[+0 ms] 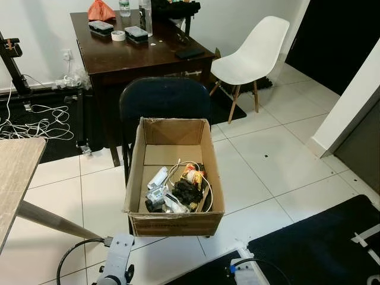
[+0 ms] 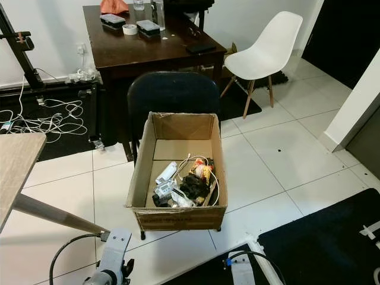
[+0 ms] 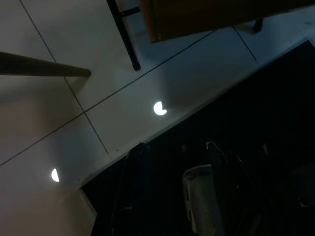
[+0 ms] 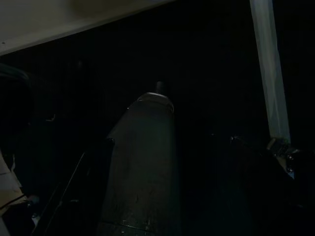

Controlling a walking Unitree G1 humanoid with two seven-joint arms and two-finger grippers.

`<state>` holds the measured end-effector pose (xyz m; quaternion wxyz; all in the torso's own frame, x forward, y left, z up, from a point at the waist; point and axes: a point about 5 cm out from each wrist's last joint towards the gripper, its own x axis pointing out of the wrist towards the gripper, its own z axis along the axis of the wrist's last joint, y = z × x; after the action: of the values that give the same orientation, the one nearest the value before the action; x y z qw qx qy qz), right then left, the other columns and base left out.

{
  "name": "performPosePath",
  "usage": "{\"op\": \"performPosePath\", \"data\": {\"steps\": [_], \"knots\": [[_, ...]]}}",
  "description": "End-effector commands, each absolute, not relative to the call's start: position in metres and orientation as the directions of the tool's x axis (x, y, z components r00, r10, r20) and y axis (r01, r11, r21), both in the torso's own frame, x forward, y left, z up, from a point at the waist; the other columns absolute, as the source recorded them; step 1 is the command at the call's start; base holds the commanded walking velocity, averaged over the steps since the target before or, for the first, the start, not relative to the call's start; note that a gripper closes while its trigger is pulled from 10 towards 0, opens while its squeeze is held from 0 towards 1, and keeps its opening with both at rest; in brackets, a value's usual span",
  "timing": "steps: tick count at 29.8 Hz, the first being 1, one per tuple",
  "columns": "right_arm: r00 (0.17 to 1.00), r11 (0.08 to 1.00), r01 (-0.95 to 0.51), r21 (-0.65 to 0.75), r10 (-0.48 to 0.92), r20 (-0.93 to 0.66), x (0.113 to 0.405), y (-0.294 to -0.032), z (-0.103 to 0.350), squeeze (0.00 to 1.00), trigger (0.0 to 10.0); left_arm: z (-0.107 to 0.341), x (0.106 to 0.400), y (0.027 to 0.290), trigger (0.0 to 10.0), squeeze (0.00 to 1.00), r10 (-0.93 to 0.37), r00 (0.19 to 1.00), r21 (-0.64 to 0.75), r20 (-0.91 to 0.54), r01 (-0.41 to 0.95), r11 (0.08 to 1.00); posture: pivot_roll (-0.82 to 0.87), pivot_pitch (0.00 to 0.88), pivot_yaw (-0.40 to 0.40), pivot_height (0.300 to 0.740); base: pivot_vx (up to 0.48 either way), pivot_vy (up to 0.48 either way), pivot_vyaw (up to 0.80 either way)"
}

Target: Picking trash to rubbish bin

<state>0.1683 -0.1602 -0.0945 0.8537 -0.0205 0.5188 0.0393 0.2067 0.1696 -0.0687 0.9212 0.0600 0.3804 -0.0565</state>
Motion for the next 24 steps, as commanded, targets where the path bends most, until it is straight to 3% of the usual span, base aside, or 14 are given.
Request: {"op": "performPosePath", "data": {"steps": [1, 24], "knots": [[0.446, 0.997, -0.077, 0.011, 0.044, -0.894, 0.1629, -0.1589, -0.0968, 0.0, 10.0, -0.0717, 0.201, 0.1696, 10.0, 0.0, -0.059, 0.695, 0.064, -0.717, 0.15, 0.987, 0.14, 0.077, -0.024, 0.74, 0.0, 0.0, 0.0], [0.444, 0.997, -0.07, 0.02, 0.049, -0.895, 0.1618, -0.1516, -0.0976, 0.0, 10.0, -0.0692, 0.2061, 0.1675, 10.0, 0.0, -0.06, 0.701, 0.065, -0.71, 0.15, 0.987, 0.15, 0.052, 0.006, 0.74, 0.0, 0.0, 0.0]]}}
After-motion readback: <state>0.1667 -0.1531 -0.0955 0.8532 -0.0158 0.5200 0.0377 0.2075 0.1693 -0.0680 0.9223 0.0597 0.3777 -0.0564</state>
